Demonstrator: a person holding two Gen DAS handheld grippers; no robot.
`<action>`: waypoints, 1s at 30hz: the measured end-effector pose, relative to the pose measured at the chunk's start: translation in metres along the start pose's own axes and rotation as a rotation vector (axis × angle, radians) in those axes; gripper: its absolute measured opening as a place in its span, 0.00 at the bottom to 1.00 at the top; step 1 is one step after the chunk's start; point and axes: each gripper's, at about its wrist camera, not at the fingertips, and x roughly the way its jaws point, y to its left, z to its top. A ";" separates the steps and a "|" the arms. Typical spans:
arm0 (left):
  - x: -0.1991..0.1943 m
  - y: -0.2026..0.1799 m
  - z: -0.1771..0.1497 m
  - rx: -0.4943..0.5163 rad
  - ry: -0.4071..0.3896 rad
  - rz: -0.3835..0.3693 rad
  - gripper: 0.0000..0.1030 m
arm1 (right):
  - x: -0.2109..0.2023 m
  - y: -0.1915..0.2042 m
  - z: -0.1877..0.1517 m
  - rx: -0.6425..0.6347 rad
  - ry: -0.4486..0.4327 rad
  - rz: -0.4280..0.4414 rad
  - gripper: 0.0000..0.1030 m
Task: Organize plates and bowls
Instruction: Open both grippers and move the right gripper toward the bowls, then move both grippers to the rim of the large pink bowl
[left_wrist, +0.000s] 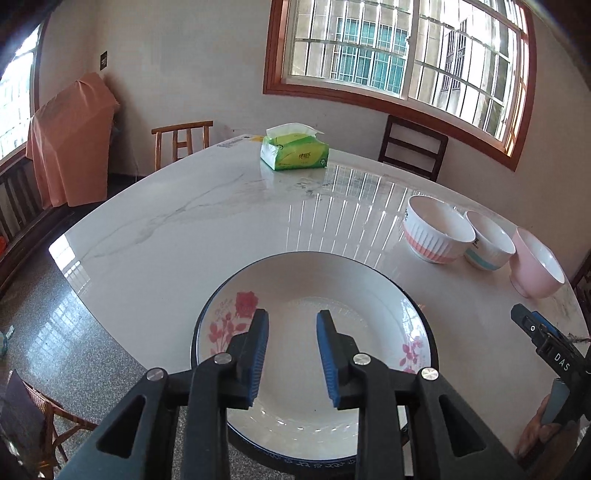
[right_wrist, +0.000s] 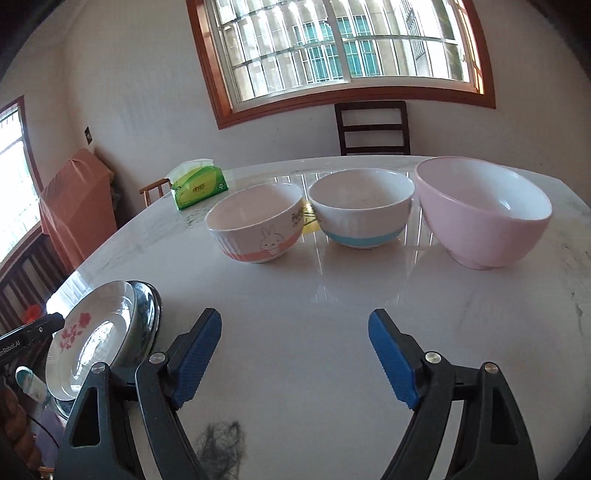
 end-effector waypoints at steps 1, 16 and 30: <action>-0.003 -0.007 -0.002 0.021 -0.007 0.008 0.27 | -0.006 -0.007 -0.001 0.000 -0.015 -0.012 0.77; -0.013 -0.121 -0.014 0.263 0.017 -0.075 0.27 | -0.055 -0.102 -0.015 0.232 -0.058 -0.001 0.86; 0.050 -0.254 0.051 0.100 0.396 -0.656 0.27 | -0.094 -0.180 0.051 0.141 -0.038 -0.095 0.86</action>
